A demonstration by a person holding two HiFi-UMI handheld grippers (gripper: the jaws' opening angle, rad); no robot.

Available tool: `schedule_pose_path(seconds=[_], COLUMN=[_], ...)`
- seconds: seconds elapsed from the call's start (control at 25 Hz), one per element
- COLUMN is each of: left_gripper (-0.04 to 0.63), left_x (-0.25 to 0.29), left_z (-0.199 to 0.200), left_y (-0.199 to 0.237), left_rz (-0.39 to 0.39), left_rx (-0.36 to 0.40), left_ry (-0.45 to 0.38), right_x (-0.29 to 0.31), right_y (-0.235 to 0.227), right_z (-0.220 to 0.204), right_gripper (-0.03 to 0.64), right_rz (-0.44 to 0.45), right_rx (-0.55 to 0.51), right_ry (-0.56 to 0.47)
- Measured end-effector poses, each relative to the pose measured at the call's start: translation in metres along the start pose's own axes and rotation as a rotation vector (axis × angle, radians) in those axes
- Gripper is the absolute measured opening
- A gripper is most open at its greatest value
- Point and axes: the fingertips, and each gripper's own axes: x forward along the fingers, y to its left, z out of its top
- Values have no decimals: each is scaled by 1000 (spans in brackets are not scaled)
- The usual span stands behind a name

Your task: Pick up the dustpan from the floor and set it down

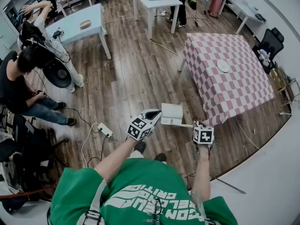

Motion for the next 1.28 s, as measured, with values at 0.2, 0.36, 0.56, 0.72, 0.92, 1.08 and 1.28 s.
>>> schedule_pose_path(seconds=[0.2, 0.36, 0.56, 0.72, 0.92, 1.08, 1.28], left_gripper=[3, 3, 3, 3, 3, 3, 3], left_x=[-4, -6, -10, -10, -12, -16, -13], left_z=[-2, -4, -7, -7, -6, -6, -10], left_y=[4, 9, 17, 22, 28, 34, 35], left_rz=[8, 20, 37, 49, 66, 74, 86], left_rx=[-1, -6, -14, -15, -19, -19, -25], left_ry=[5, 12, 21, 26, 28, 27, 32], right_x=[16, 33, 59, 78, 94, 108, 124], right_y=[0, -2, -4, -7, -9, -5, -9], right_z=[-11, -23, -40, -54, -66, -70, -81], right_gripper=[107, 107, 107, 107, 107, 107, 107], right_rz=[-6, -5, -4, -5, -2, -3, -7], right_rx=[-19, -31, -54, -59, -66, -73, -70], right_ry=[36, 69, 105, 131, 159, 167, 180])
